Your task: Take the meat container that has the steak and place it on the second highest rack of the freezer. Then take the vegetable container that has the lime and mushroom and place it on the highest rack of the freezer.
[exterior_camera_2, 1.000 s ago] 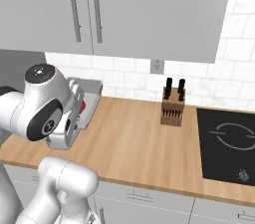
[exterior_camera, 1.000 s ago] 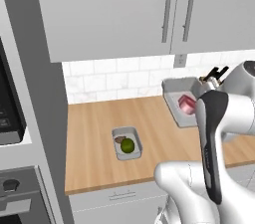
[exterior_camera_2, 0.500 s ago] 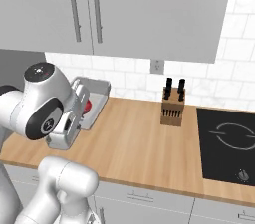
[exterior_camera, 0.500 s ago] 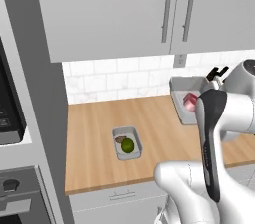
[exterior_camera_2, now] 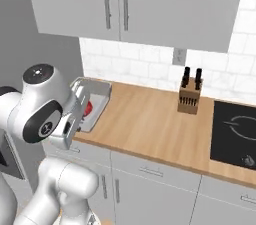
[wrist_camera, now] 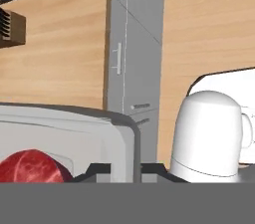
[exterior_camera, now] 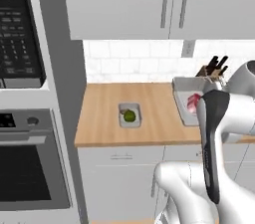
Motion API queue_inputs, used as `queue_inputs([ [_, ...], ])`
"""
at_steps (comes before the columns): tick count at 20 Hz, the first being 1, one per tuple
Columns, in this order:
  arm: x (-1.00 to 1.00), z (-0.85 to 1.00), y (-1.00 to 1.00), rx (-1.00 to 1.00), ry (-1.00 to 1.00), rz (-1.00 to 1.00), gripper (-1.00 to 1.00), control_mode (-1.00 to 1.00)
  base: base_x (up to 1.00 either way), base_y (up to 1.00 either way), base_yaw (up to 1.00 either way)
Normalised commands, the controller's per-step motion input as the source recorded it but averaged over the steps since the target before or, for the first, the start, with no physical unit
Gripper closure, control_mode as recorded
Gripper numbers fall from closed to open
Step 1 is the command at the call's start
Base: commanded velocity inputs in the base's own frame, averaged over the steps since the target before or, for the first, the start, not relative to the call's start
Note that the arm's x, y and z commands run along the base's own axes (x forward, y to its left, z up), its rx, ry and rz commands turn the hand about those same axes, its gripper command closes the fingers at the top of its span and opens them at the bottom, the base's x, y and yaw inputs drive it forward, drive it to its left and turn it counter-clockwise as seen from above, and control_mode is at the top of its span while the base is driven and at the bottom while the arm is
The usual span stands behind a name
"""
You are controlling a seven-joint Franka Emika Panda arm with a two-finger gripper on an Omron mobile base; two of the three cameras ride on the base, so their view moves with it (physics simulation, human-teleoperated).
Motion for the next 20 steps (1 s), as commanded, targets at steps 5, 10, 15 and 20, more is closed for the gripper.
queue_inputs([
  [5, 0.00, 0.00, 0.00, 0.00, 0.00, 0.00, 1.00, 1.00, -0.20, -0.10, 0.85],
  [10, 0.00, 0.00, 0.00, 0.00, 0.00, 0.00, 1.00, 1.00, 0.00, 0.00, 1.00],
  [15, 0.00, 0.00, 0.00, 0.00, 0.00, 0.00, 1.00, 1.00, 0.00, 0.00, 0.99],
  [20, 0.00, 0.00, 0.00, 0.00, 0.00, 0.00, 1.00, 1.00, 0.00, 0.01, 0.92],
])
